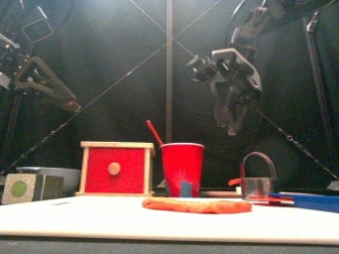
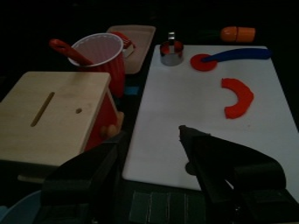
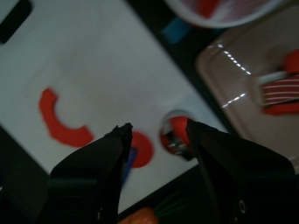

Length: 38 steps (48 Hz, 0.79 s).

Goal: Place two cut dough halves onto plate

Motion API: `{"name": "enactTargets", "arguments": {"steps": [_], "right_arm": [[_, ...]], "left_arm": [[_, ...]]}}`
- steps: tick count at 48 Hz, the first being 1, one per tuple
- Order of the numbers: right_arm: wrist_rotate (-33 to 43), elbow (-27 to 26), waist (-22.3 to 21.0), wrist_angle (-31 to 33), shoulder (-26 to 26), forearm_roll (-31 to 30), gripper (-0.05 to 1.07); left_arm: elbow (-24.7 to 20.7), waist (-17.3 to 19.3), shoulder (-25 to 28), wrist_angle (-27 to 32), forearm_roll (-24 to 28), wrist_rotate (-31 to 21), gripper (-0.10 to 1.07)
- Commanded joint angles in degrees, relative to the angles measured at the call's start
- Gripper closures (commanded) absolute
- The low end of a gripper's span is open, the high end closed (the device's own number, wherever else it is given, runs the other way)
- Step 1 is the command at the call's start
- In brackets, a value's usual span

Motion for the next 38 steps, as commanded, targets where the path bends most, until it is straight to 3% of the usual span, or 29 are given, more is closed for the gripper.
{"name": "enactTargets", "arguments": {"steps": [1,10,20,26,38], "right_arm": [[1.0,-3.5,3.9,0.3,1.8,1.3,0.15],[1.3,-11.9,13.0,1.2,12.0,1.3,0.15],[0.1,-21.3,18.6,7.6,19.6,-1.8,0.15],[-1.2,-23.8,20.5,10.8,22.1,-3.6,0.15],[-5.0,-27.4,20.6,11.0,26.7,-4.8,0.15]], "left_arm": [[-0.4,0.1,0.0,-0.2,-0.5,0.1,0.1],[-0.6,0.1,0.0,-0.2,-1.4,0.1,0.1],[-0.6,0.2,-0.1,-0.3,-1.5,0.1,0.1],[-0.7,0.5,-0.1,-0.3,-1.4,0.1,0.1],[-0.2,0.6,-0.1,-0.3,-1.5,0.1,0.1]]}}
